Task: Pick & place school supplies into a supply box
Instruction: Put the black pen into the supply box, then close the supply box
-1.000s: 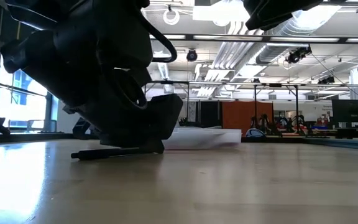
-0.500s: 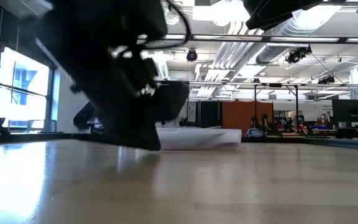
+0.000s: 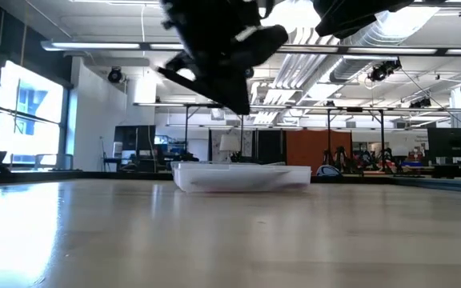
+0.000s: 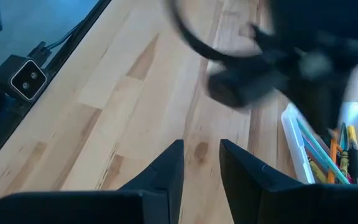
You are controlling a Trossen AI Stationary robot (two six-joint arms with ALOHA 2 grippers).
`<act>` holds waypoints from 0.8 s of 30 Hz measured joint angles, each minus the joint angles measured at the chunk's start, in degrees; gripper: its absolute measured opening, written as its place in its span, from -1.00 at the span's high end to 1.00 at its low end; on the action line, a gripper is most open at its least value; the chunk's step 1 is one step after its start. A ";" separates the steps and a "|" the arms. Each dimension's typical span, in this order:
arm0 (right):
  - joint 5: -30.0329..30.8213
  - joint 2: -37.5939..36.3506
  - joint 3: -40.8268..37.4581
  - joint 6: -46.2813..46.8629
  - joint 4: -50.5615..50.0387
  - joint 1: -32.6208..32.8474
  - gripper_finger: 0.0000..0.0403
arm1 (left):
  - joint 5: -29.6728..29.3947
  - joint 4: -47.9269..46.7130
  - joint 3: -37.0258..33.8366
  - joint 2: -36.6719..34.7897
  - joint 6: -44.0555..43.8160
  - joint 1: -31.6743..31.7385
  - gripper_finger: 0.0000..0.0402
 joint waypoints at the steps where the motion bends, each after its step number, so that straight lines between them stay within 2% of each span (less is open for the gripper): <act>1: -0.01 0.00 0.00 0.24 0.08 0.00 0.57 | 1.89 0.27 0.51 0.00 2.76 1.65 0.77; 5: -1.18 0.00 0.00 2.11 0.02 0.40 0.57 | 6.79 2.33 0.60 0.04 13.14 8.94 0.77; 10: -5.14 0.00 0.00 3.15 -0.36 1.25 0.57 | 16.53 7.97 0.65 1.10 25.06 17.51 0.77; 15: -4.92 0.00 0.00 3.02 -0.35 2.21 0.57 | 26.36 13.16 0.80 3.45 30.13 22.84 0.56; 19: -4.96 0.02 0.00 2.97 -0.58 2.40 0.57 | 27.94 13.65 0.56 5.75 30.24 25.05 0.44; 24: -4.52 0.02 0.00 2.64 -0.77 2.40 0.57 | 27.84 14.19 0.57 6.78 30.25 25.34 0.41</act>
